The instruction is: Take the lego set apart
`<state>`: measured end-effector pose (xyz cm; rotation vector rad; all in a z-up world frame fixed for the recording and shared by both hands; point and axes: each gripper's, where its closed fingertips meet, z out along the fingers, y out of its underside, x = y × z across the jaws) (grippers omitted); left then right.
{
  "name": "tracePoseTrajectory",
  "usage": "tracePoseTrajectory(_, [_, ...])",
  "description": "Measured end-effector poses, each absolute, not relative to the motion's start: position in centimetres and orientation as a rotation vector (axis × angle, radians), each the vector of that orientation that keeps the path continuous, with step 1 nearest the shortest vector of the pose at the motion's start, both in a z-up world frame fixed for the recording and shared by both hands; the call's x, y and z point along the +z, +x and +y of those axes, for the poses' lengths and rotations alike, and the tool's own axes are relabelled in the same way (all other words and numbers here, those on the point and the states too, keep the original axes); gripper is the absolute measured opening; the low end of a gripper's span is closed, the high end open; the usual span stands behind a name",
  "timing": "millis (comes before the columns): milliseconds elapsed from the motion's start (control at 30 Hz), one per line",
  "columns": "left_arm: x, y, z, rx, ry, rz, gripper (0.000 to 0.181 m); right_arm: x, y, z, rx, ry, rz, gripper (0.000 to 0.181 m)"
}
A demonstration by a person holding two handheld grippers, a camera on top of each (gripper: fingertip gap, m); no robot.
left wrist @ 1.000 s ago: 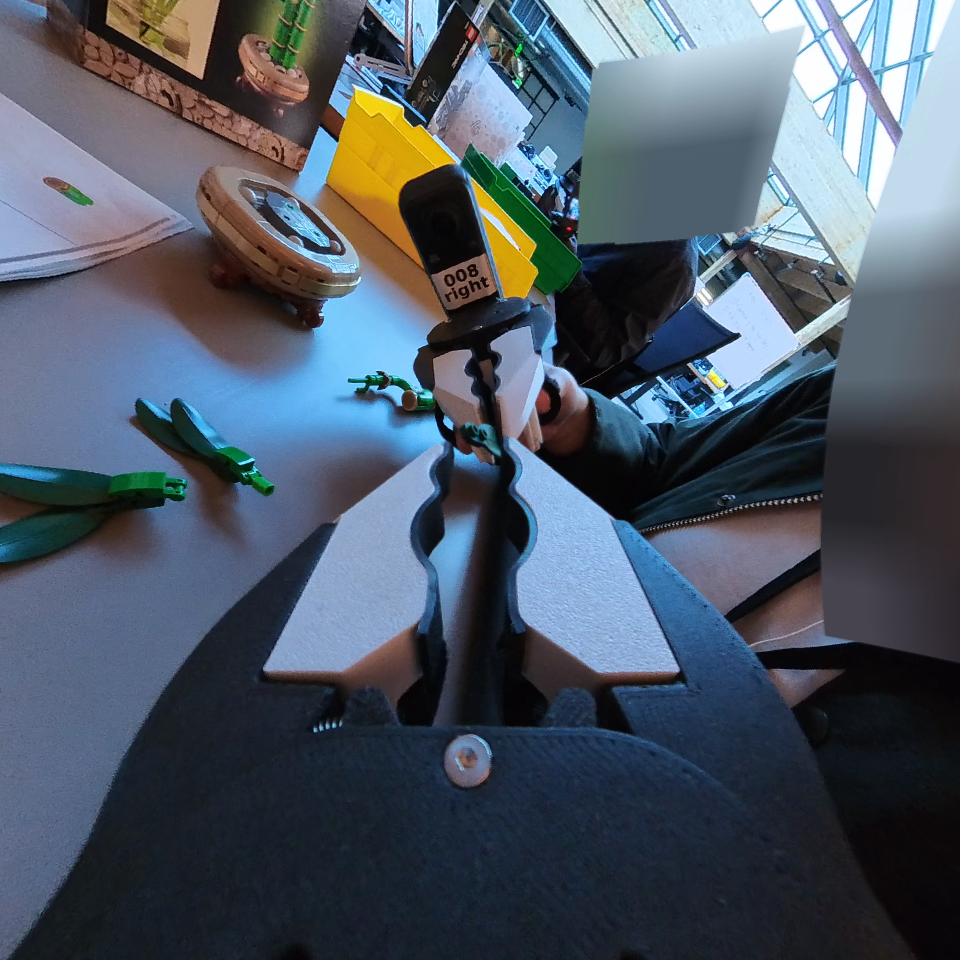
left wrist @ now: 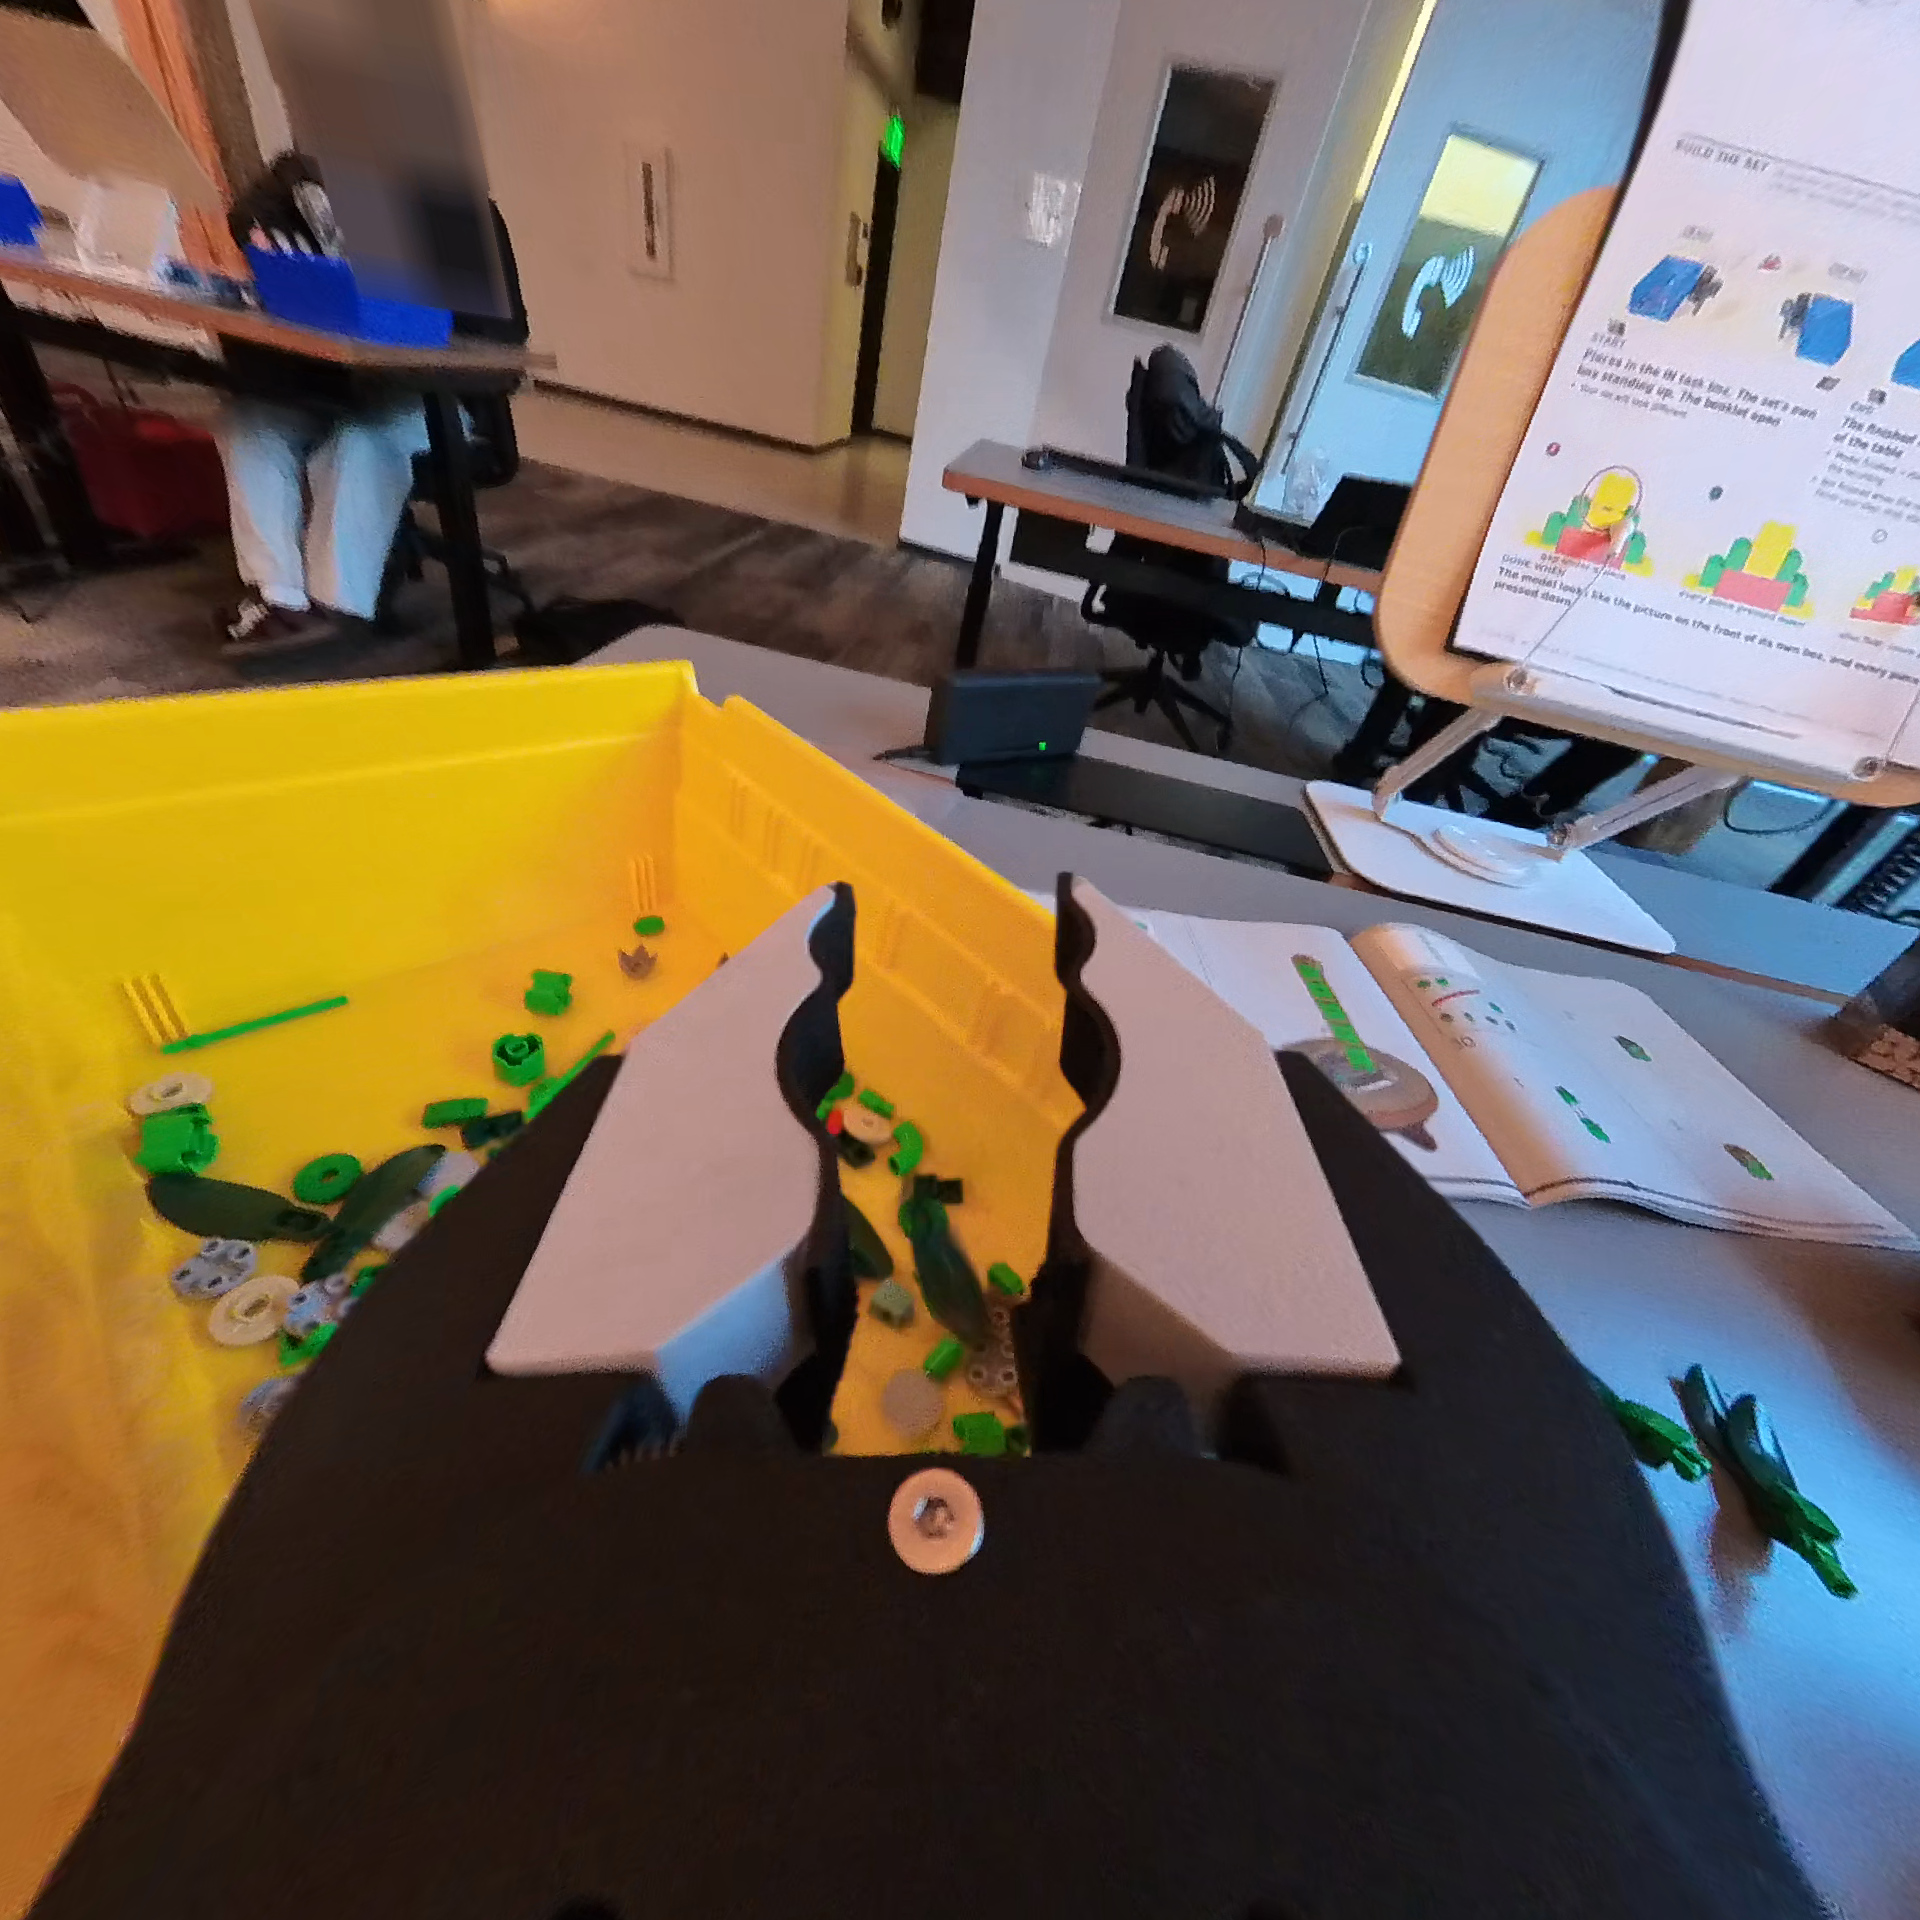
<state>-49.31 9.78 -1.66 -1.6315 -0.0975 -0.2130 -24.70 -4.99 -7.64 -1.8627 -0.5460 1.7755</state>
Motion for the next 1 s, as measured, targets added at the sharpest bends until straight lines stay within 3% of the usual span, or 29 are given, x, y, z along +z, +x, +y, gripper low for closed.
tracePoseTrajectory(133, [1.0, -47.0, 8.6, -0.311, -1.475, -0.008, 0.035, -8.6, -24.0, -3.8, 1.607, -1.902, -0.545, 0.025])
tracePoseTrajectory(233, [2.2, -39.9, 6.6, -0.629, -1.38, 0.293, 0.024, -9.9, -23.6, -3.2, 1.379, -1.946, -0.649, 0.032])
tracePoseTrajectory(433, [-1.9, -31.0, 3.3, -0.81, -1.512, 0.762, 0.02, -15.1, -23.9, -5.0, 0.86, -2.051, -1.16, 0.046])
tracePoseTrajectory(500, [-3.2, -29.9, 2.8, -0.791, -1.551, 0.855, 0.019, -15.6, -24.0, -5.0, 0.721, -2.0, -1.265, 0.039])
tracePoseTrajectory(567, [-4.3, -28.9, 2.1, -0.797, -1.581, 0.937, 0.019, -15.7, -23.9, -5.1, 0.674, -1.983, -1.302, 0.014])
tracePoseTrajectory(667, [-5.7, -27.6, 0.6, -0.881, -1.625, 1.04, 0.019, -15.6, -23.8, -5.1, 0.687, -2.006, -1.278, 0.014])
tracePoseTrajectory(733, [-6.9, -26.8, -0.4, -0.999, -1.705, 1.08, 0.023, -14.8, -23.8, -4.9, 0.647, -1.949, -1.289, 0.0])
tracePoseTrajectory(867, [-8.4, -26.3, -1.4, -1.199, -1.845, 1.078, 0.027, -12.2, -24.3, -4.5, 0.616, -1.781, -1.262, 0.0])
tracePoseTrajectory(1000, [-9.8, -26.6, -1.1, -1.197, -1.942, 1.052, 0.026, -13.1, -22.9, -2.9, 0.55, -1.889, -1.167, 0.003])
